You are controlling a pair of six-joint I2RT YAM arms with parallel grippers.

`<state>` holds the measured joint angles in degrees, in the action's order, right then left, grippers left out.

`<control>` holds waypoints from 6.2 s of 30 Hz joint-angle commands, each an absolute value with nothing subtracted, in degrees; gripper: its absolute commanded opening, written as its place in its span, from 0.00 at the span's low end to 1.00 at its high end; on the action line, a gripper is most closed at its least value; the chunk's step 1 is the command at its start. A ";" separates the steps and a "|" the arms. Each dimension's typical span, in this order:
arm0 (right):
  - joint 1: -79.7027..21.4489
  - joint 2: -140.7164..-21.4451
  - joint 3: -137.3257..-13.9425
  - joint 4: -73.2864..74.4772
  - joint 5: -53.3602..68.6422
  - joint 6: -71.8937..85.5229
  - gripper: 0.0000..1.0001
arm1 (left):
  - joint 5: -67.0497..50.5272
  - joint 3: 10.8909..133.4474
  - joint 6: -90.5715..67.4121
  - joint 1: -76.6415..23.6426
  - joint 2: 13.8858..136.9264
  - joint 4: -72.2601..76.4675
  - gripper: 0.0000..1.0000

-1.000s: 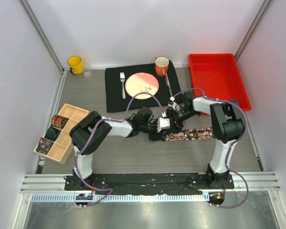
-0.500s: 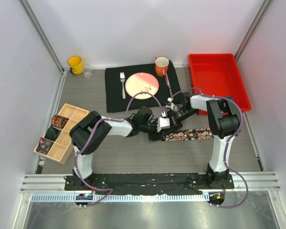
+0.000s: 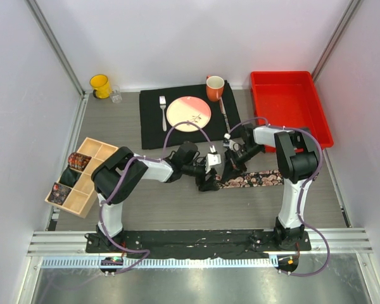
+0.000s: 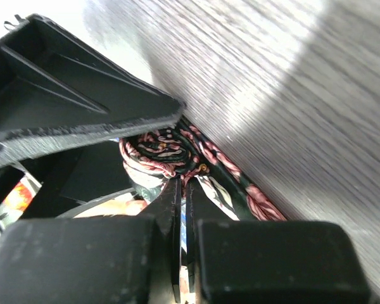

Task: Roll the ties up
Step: Roll the tie at the center of the board.

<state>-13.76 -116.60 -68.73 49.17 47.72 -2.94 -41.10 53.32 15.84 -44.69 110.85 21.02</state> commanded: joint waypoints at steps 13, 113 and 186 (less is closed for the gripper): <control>-16.08 -113.47 -63.28 37.89 26.72 -1.41 0.01 | -38.06 50.19 -1.50 -47.11 117.42 39.55 0.73; -10.37 -117.68 -68.56 48.52 26.39 -0.79 0.20 | -34.98 46.67 7.39 -44.83 105.39 27.25 0.27; -17.58 -126.12 -71.89 49.13 30.15 -4.66 0.01 | -44.04 48.33 20.83 -42.63 100.08 21.01 0.95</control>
<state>-16.47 -120.60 -72.97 57.45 44.49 -2.83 -41.23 42.39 17.47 -41.91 94.48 20.38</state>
